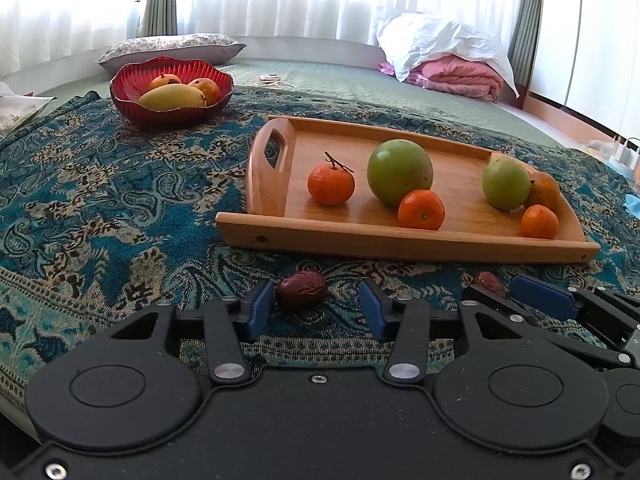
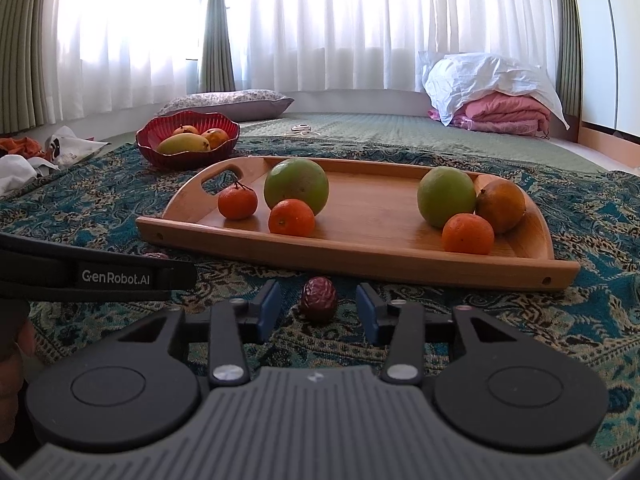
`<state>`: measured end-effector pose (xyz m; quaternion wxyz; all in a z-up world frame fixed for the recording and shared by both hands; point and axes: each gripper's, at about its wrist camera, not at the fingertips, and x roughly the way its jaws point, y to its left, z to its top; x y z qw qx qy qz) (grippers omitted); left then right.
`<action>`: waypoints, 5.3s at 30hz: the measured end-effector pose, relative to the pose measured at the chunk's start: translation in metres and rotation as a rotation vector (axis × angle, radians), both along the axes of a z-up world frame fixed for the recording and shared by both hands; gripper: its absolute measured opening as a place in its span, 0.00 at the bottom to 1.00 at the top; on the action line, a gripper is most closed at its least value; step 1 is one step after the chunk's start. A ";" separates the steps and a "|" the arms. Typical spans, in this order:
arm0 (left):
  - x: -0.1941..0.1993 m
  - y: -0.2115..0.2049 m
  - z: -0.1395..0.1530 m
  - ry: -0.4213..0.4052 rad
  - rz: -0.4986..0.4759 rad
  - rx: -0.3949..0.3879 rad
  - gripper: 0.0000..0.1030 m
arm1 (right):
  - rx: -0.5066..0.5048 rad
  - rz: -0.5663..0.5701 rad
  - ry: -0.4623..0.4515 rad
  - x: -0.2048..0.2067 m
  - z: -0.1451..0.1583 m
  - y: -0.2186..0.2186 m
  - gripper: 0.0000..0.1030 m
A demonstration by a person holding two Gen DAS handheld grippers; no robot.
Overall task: Organize fruits
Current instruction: 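Close the left tool on its date while the right tool grips the other date, then lift and carry both dates over the wooden tray with both tools, then lower both held dates toward the tray surface with both tools, then open the left tool to drop its date while the right tool releases its date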
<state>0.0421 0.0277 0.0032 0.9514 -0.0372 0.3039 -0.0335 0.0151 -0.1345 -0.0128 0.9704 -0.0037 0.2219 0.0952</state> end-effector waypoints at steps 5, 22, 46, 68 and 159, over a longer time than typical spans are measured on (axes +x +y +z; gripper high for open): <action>0.002 0.001 0.000 0.000 0.011 -0.002 0.35 | 0.000 0.003 0.008 0.002 0.000 0.002 0.47; 0.000 0.001 0.009 -0.025 0.008 0.010 0.26 | -0.002 -0.003 0.015 0.005 0.004 0.002 0.22; 0.041 -0.016 0.058 -0.127 -0.044 0.004 0.26 | 0.054 -0.086 -0.074 0.032 0.045 -0.027 0.23; 0.161 -0.022 0.055 0.010 -0.029 0.029 0.26 | 0.071 -0.145 0.017 0.118 0.049 -0.053 0.23; 0.088 -0.014 0.081 -0.038 -0.048 0.040 0.60 | 0.013 -0.146 -0.011 0.066 0.061 -0.047 0.50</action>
